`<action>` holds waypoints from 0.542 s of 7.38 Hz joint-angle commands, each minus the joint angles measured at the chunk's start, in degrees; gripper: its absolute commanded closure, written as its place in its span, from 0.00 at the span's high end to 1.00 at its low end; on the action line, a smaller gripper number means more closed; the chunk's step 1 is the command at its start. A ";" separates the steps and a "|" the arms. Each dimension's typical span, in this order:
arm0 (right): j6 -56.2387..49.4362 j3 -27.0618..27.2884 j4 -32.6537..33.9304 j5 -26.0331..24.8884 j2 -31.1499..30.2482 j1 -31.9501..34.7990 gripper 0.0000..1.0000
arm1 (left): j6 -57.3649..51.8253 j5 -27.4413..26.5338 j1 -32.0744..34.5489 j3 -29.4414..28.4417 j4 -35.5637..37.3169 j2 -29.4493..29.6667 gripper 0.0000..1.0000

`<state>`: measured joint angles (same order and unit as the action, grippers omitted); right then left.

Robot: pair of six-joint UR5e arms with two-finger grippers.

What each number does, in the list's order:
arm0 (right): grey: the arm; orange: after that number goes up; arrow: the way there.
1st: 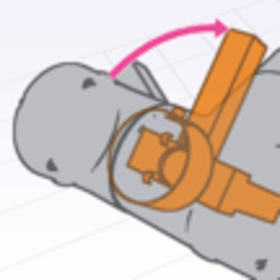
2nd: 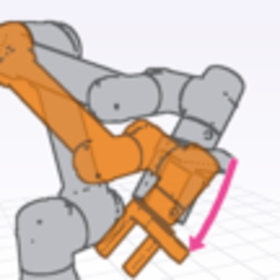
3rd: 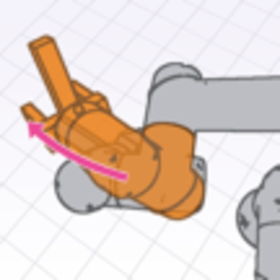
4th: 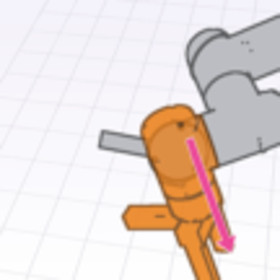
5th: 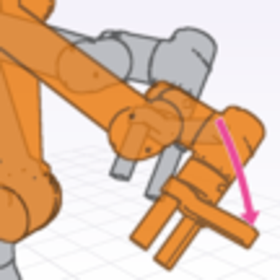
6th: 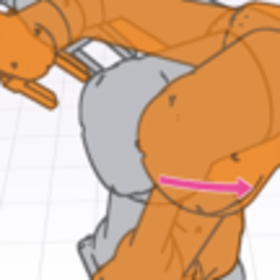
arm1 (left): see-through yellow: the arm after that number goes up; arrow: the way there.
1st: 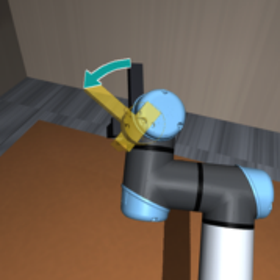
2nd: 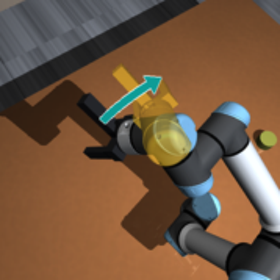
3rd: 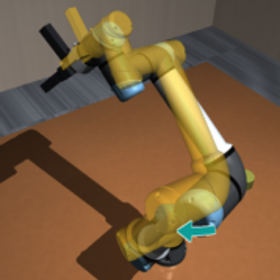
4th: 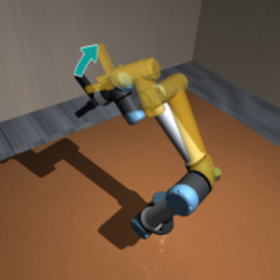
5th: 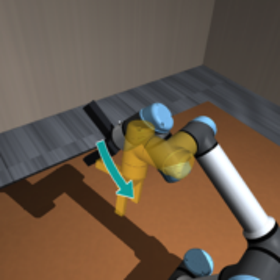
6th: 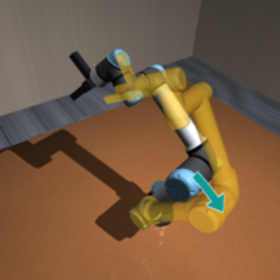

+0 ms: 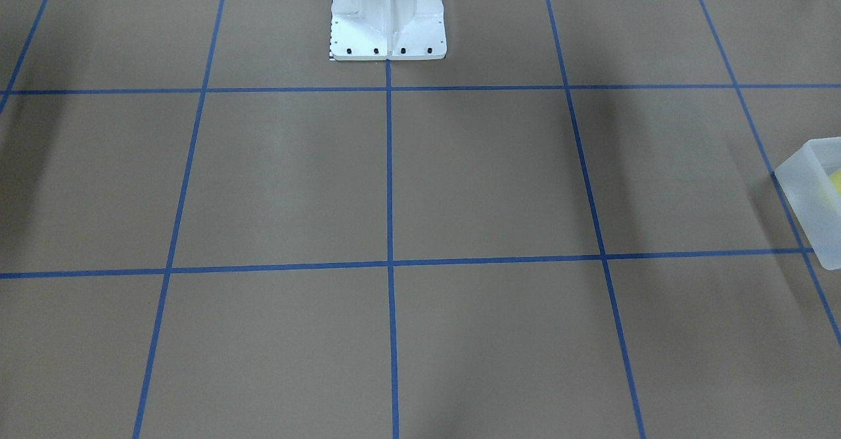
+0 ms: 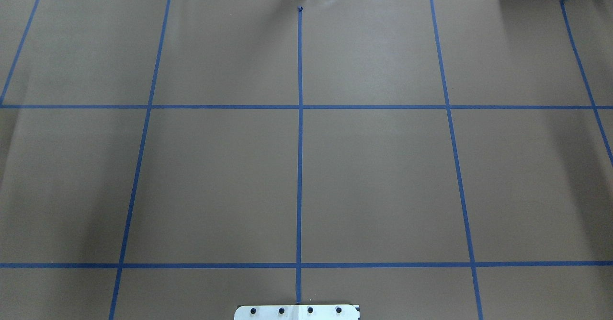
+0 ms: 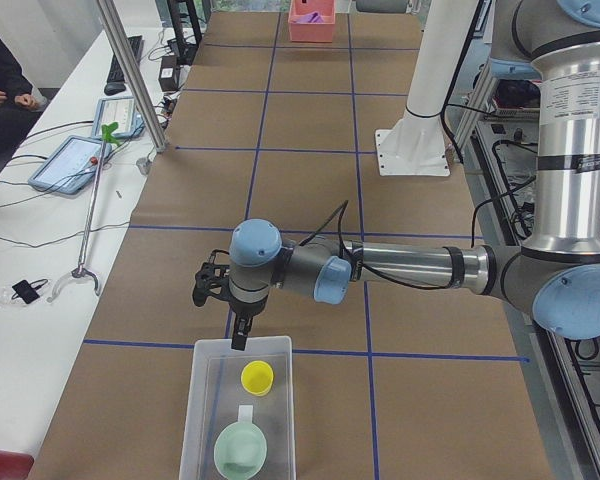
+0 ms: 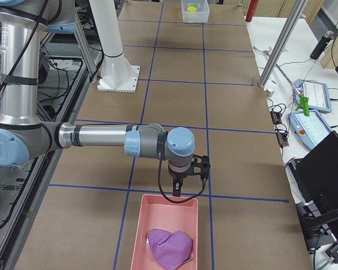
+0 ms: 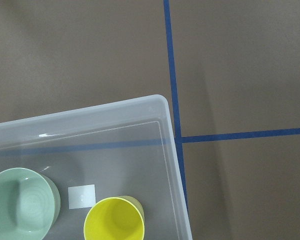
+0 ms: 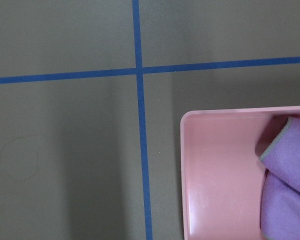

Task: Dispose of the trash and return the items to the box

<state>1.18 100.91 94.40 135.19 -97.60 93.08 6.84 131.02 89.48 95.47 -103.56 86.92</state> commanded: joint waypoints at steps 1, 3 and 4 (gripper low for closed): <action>-0.04 0.07 0.00 0.25 0.04 0.00 1.00 | 0.01 0.02 -0.01 -0.11 0.02 -0.09 0.98; -0.04 0.07 0.00 0.25 0.04 0.00 1.00 | 0.01 0.02 -0.01 -0.28 0.02 -0.09 0.99; -0.04 0.07 0.00 0.16 0.13 0.00 1.00 | 0.01 0.02 -0.10 -0.37 0.02 -0.09 0.99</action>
